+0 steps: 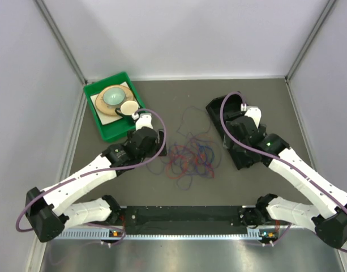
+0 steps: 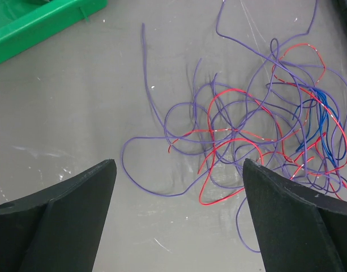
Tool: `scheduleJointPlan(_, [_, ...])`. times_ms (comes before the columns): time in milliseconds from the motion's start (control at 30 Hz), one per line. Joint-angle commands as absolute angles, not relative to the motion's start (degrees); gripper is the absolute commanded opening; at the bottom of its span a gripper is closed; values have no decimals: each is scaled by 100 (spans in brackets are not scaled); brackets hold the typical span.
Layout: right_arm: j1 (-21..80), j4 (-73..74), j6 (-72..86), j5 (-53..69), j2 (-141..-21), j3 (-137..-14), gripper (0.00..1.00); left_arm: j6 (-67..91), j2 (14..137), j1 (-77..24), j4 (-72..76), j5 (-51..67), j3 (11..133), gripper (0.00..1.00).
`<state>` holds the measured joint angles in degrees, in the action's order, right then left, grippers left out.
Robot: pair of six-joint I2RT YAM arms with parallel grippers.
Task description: Untangle the cables
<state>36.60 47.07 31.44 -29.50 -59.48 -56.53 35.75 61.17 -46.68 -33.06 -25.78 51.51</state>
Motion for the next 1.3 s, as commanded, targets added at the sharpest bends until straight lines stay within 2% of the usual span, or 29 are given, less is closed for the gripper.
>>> scheduleJointPlan(0, [3718, 4526, 3357, -3059, -5863, -5616, 95, 3331, 6082, -4685, -3138, -2628, 5273, 99])
scheduleJointPlan(700, [3718, 4553, 3401, -3032, -5274, -5344, 96, 3560, 6494, -4667, -2566, -2084, 5210, 99])
scheduleJointPlan(833, [3709, 4465, 3454, -3041, -5133, -5195, 95, 3515, 7485, -4684, -2523, -1407, 5773, 99])
scheduleJointPlan(1000, [3718, 4588, 3568, -3076, -5098, -5220, 95, 3640, 8471, -4649, -2558, -1591, 6764, 99])
scheduleJointPlan(1133, [3709, 4640, 3551, -3120, -5036, -5194, 95, 3288, 9524, -4281, -3084, -996, 7724, 91])
scheduleJointPlan(1267, [3718, 4693, 3542, -3173, -4984, -5168, 95, 2840, 10142, -4263, -3340, -696, 8226, 88])
